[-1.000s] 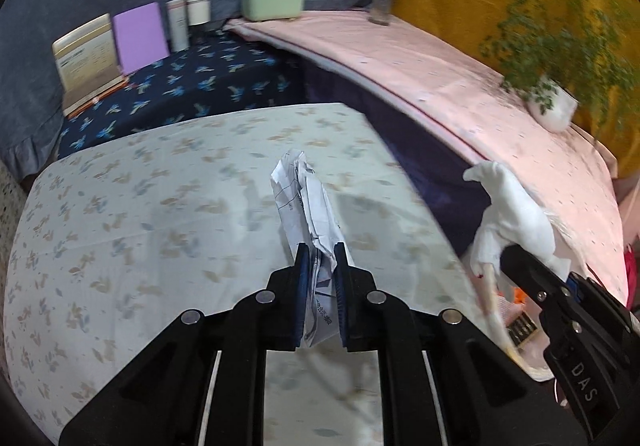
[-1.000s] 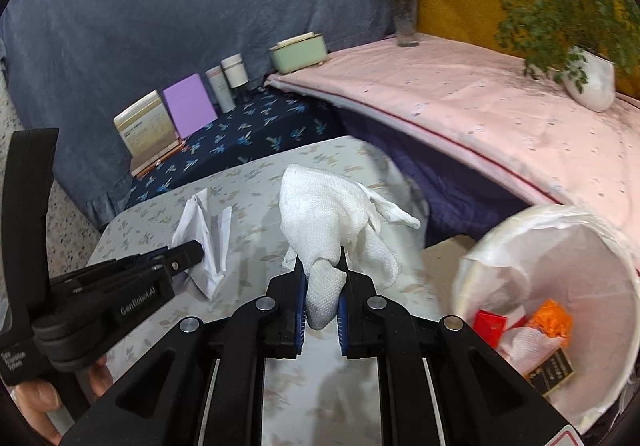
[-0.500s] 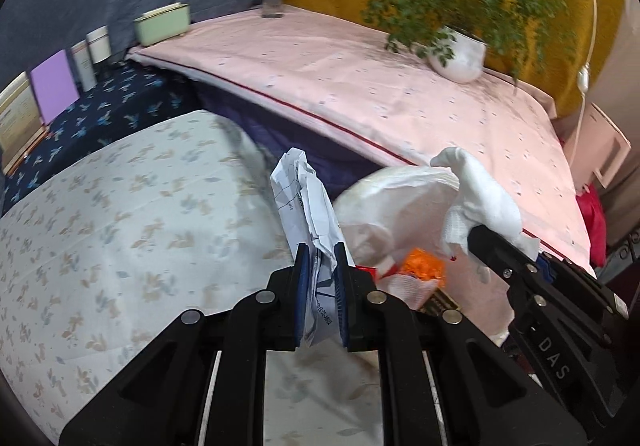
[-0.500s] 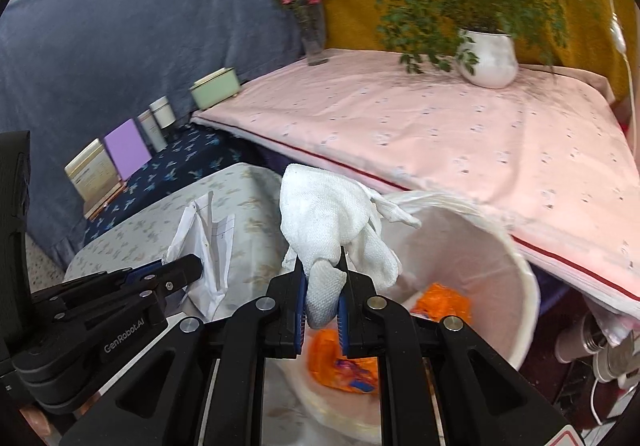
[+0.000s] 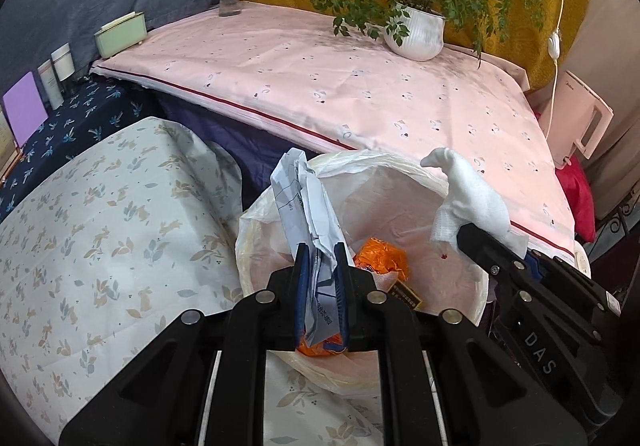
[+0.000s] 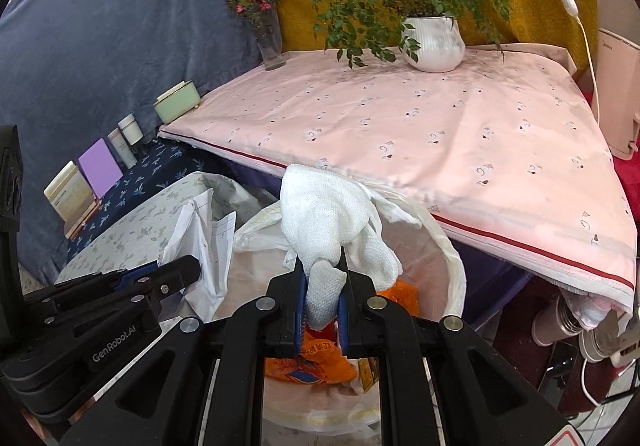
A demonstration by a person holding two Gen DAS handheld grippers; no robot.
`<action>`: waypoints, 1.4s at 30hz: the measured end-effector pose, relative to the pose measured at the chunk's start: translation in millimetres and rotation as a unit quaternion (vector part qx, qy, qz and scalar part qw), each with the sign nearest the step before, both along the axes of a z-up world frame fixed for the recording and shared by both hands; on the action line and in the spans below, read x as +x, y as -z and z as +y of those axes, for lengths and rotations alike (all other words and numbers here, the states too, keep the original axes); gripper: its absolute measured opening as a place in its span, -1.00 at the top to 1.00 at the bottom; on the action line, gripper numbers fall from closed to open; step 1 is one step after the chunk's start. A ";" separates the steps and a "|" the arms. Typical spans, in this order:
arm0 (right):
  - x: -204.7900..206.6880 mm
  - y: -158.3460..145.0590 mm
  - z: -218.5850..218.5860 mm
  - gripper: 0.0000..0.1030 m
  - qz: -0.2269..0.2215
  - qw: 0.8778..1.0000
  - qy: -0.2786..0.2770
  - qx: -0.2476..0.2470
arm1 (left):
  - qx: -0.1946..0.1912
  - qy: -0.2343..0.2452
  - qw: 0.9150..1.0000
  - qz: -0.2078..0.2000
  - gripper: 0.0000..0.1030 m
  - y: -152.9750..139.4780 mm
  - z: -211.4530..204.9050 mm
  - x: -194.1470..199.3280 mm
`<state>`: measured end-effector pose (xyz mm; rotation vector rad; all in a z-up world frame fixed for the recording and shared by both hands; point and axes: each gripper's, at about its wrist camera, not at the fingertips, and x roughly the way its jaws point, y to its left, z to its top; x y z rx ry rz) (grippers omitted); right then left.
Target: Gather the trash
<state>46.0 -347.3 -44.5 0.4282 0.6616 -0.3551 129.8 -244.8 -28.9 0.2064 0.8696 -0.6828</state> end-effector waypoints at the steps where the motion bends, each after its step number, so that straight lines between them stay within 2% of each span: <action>1: -1.2 0.6 -2.0 0.78 0.000 1.000 0.001 0.001 | 0.000 0.001 1.000 0.000 0.76 0.5 -1.1 -0.5; 23: -6.4 10.2 -14.1 0.73 0.006 1.000 0.006 0.007 | 0.010 0.013 1.000 0.004 0.75 13.2 -14.9 -5.6; 24: -6.3 10.4 -13.2 0.69 0.006 1.000 0.006 0.005 | 0.010 0.012 1.000 0.004 0.68 13.2 -15.2 -5.6; 27: -6.9 8.9 -11.1 0.55 0.002 1.000 0.006 -0.004 | 0.010 -0.003 1.000 0.001 0.27 15.7 -9.1 -2.9; 29: -7.3 6.9 -9.8 0.37 -0.001 1.000 0.006 -0.008 | 0.008 -0.015 1.000 0.003 0.22 17.6 -2.2 -0.3; 30: -7.8 6.4 -9.3 0.35 -0.002 1.000 0.007 -0.010 | 0.008 -0.020 1.000 0.005 0.20 18.6 1.0 1.4; 33: -7.9 4.2 -8.9 0.30 -0.002 1.000 0.007 -0.008 | 0.009 -0.034 0.999 0.004 -0.06 19.4 10.6 3.4; 42: -15.7 -3.9 6.1 -0.17 0.007 1.000 -0.005 -0.023 | 0.017 -0.061 0.998 -0.013 -0.27 19.1 39.2 -2.0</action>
